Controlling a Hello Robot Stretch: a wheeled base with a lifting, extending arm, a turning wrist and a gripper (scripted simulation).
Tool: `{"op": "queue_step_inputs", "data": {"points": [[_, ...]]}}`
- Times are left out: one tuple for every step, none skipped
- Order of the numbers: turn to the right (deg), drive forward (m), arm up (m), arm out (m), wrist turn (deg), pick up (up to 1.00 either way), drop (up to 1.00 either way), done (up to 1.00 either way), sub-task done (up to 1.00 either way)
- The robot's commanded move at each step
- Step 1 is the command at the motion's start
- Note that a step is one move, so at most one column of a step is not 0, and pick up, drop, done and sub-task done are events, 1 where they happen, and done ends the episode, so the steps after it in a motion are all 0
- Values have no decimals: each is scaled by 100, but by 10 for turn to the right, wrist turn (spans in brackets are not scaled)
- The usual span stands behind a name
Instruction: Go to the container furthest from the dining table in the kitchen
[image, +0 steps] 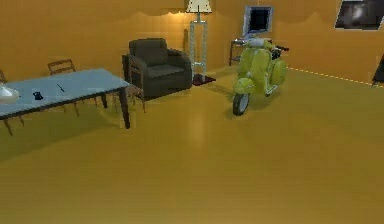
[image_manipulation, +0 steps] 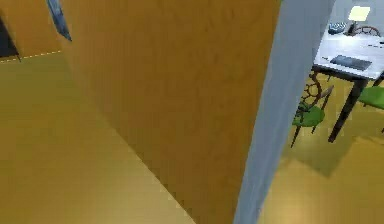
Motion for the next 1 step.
{"op": "queue_step_inputs", "data": {"points": [[-450,0,0,0,0,0,0,0,0]]}}
